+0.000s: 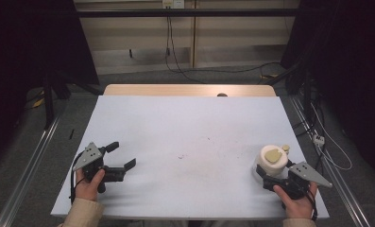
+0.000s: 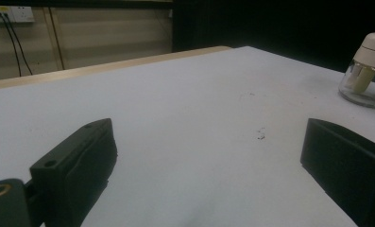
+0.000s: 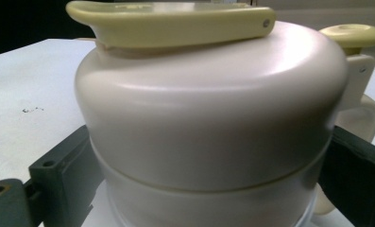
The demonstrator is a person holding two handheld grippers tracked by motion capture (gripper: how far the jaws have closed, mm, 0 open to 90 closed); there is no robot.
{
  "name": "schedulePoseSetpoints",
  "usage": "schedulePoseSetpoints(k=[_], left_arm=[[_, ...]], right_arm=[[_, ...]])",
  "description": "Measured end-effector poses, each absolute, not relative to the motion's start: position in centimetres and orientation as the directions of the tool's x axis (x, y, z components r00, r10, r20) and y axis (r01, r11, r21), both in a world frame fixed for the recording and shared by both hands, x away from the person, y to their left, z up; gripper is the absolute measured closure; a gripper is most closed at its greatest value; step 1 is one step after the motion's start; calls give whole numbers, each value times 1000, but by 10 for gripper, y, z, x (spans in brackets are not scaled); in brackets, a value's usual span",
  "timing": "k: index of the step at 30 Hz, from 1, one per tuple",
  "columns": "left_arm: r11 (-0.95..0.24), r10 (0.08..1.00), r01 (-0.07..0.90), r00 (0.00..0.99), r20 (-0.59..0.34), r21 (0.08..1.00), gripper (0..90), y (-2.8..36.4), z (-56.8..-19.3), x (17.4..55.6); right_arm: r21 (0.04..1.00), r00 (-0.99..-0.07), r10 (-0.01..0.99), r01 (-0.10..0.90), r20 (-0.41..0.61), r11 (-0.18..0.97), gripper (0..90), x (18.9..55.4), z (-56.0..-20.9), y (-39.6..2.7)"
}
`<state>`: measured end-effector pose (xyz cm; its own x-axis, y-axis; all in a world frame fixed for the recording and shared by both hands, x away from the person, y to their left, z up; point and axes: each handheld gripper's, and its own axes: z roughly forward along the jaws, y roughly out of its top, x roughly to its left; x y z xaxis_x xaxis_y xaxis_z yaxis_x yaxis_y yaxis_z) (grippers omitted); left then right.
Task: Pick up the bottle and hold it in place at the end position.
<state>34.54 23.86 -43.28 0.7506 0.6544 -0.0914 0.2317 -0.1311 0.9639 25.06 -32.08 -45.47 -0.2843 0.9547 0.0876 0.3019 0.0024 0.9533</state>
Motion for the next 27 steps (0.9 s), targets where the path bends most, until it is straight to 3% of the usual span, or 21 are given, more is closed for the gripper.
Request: schedulePoseSetpoints(k=[27], left_arm=[[-154, 648, 240, 757, -86, 958, 39, 238, -434, 347]], right_arm=[[951, -302, 949, 309, 92, 6, 52, 262, -451, -320]])
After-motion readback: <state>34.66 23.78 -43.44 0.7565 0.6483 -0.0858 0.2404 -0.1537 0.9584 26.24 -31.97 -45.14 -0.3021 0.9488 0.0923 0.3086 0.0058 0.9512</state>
